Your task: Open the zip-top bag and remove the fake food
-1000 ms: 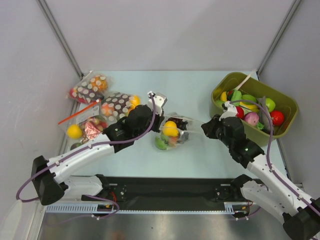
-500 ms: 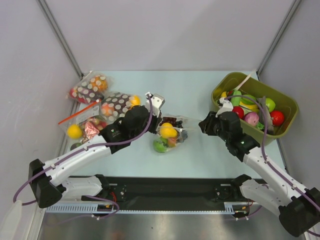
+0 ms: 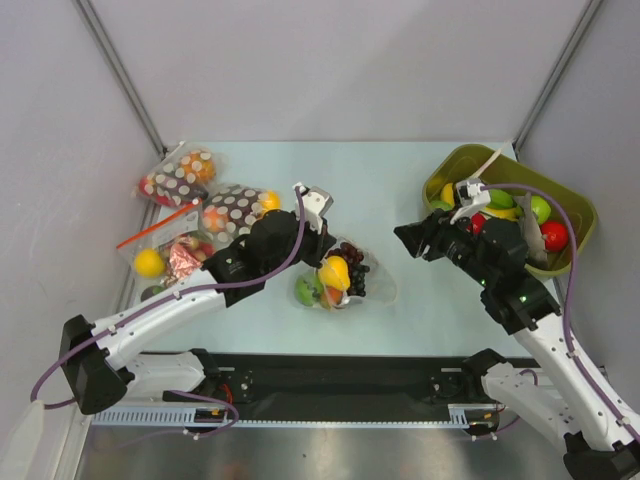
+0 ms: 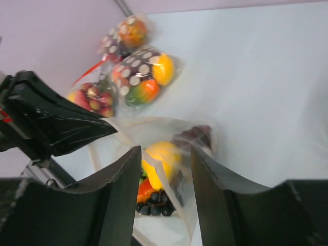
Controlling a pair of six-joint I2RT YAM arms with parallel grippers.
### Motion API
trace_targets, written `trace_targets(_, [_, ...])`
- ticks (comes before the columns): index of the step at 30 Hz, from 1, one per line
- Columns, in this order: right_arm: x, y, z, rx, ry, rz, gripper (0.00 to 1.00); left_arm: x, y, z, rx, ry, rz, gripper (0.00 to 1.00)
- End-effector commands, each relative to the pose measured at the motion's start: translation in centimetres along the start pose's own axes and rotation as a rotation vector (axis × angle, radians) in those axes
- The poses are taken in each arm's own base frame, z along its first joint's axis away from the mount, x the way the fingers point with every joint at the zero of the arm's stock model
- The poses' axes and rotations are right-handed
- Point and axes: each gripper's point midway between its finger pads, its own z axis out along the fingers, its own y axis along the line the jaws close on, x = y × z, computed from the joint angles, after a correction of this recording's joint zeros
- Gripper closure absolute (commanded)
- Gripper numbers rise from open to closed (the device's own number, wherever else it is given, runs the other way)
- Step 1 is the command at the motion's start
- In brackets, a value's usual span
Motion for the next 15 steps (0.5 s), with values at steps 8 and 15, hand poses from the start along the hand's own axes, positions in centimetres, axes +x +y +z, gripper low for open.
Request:
trace_targets(8, [6.8,6.7,2.7,-0.256,0.227,-0.019,0.55,-1.7,-0.9,0.4,0.041,-0.077,-0.066,1.0])
trace_targets(15, [9.1,8.8,0.6,-0.258,0.223,-0.036,0.55,-0.4,-0.8,1.2,0.041,-0.052,-0.071,1.0])
